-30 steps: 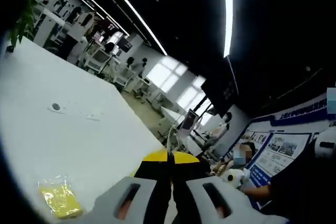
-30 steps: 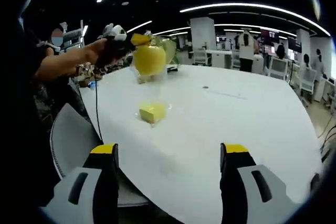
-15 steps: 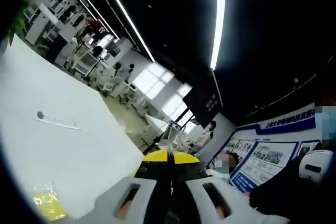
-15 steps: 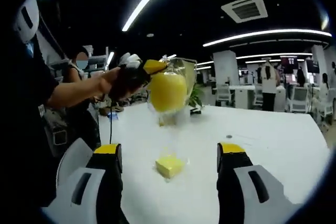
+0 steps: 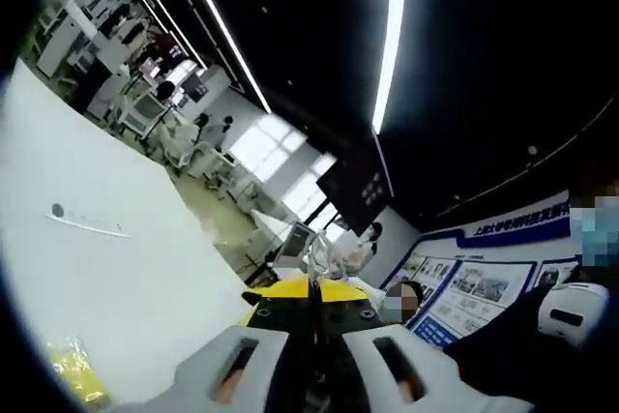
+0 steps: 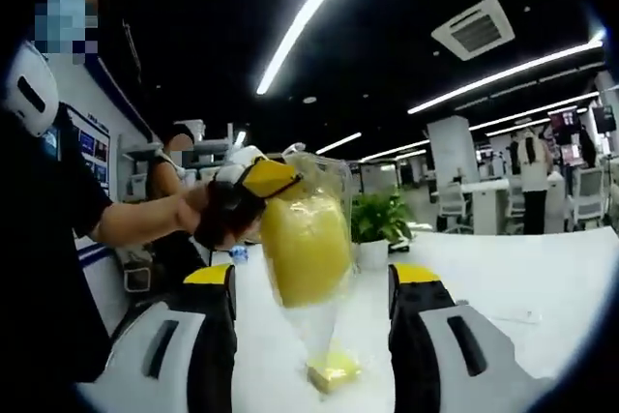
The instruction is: Compare the silicone blocks by pressing each to a similar depth, holding the contact briefly, and releasing to observe deformation and rebound differences across the visible hardness samples.
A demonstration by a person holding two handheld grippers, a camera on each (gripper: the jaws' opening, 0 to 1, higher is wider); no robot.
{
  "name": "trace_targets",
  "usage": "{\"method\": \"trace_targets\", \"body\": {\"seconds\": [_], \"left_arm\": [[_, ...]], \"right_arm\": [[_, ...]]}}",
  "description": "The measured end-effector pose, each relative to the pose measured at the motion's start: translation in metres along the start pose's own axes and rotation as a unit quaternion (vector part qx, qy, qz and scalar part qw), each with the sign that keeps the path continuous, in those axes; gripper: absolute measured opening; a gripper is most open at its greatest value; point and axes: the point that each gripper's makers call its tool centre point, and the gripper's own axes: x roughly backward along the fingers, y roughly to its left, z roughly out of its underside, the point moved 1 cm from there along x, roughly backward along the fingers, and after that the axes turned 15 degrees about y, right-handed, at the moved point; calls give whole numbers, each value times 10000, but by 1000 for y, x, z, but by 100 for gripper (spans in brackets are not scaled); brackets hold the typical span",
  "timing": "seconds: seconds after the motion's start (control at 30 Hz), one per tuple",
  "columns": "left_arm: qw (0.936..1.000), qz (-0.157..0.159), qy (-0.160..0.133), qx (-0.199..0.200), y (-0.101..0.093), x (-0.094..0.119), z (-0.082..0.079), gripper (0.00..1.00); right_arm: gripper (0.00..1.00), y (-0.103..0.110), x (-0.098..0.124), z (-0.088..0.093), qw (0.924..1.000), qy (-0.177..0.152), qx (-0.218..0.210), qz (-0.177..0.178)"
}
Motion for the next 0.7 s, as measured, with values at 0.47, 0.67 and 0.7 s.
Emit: {"method": "trace_targets", "body": {"seconds": [0.47,0.67,0.7], "left_arm": [[9997,188,-91,143,-6,-2,3,0],[9990,247,-214,292,-3,3,5,0],[9991,247,-215,282,-3,3,6,0]], "right_arm": [[46,0,-17,-18,9995,-191,78,-221],[39,9,-29,-15,9986,-91,-105,-517],[38,12,-30,-15,9983,-89,-128,-566]]}}
